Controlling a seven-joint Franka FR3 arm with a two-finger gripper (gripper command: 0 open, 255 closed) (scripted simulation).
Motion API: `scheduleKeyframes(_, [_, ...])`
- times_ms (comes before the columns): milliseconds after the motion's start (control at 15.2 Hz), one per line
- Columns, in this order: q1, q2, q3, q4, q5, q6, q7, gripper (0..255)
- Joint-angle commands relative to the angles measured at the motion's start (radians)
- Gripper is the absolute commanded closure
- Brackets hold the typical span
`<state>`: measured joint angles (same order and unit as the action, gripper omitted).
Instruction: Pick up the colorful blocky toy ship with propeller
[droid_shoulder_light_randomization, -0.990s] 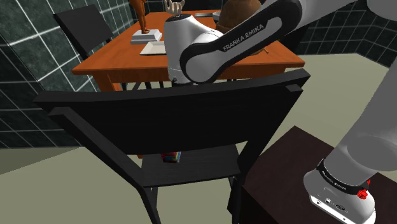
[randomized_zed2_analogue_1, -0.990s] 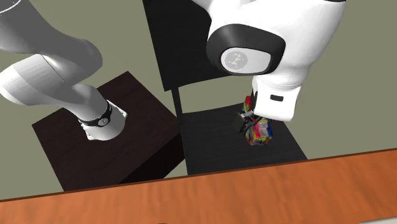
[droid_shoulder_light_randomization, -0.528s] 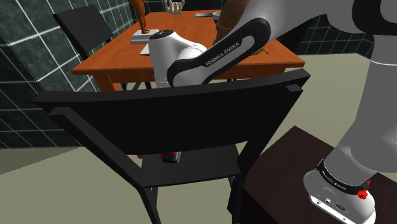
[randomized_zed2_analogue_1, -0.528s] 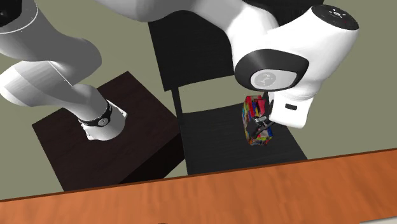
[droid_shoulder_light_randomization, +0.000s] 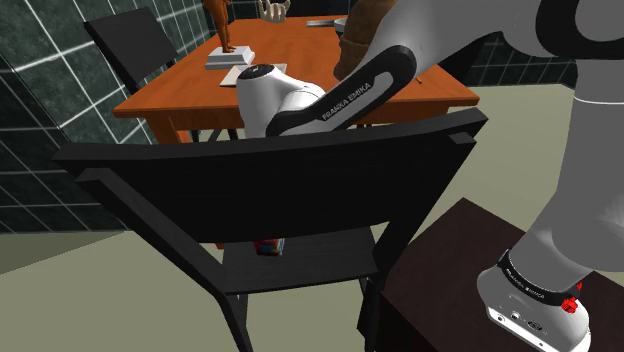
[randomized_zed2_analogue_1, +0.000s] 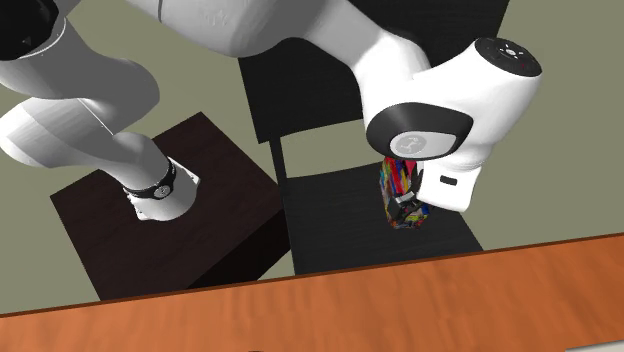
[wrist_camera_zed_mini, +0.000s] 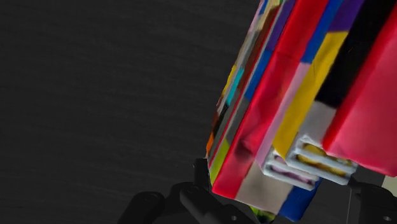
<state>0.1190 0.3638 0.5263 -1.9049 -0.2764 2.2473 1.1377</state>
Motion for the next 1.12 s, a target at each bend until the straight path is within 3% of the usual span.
scheduleKeyframes(0, [0.001,0.001,0.001,-0.001,0.0,0.001,0.0,255])
scheduleKeyframes(462, [0.0,0.001,0.0,-0.001,0.0,0.001,0.0,255])
scheduleKeyframes(1056, [-0.015,-0.061,0.021,0.044,0.048,-0.096,-0.034,255])
